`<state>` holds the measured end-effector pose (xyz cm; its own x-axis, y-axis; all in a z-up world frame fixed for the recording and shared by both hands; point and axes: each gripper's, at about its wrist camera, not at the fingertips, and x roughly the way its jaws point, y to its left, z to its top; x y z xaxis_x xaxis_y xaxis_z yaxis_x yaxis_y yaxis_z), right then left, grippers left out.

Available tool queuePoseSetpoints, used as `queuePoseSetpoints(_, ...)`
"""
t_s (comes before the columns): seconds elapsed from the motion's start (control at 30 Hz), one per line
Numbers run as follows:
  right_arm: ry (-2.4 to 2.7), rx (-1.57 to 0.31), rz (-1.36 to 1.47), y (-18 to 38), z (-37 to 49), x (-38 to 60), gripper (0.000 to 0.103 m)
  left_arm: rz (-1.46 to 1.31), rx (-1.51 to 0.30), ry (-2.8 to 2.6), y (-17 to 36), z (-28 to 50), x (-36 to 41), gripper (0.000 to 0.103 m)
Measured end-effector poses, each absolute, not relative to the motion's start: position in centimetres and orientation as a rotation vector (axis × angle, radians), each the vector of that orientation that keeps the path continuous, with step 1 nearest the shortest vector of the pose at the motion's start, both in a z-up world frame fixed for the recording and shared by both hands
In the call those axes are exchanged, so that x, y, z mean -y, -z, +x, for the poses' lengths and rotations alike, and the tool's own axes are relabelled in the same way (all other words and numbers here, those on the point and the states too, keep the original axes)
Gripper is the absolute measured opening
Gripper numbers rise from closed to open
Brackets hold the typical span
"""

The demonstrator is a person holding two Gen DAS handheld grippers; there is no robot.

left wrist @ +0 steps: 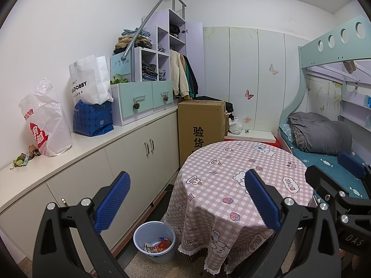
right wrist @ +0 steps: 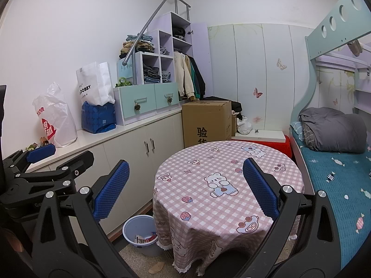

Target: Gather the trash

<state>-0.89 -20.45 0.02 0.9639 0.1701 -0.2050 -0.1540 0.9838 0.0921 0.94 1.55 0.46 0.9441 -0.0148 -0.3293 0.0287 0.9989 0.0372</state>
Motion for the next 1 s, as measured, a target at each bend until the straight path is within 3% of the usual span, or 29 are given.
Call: queuePoseSetpoints(1.0, -0.166, -0.226, 0.075, 0.88, -1.09, 20.87, 0.096, 0.044, -0.343, 0.022, 0.14, 1.01, -1.79, 0.097)
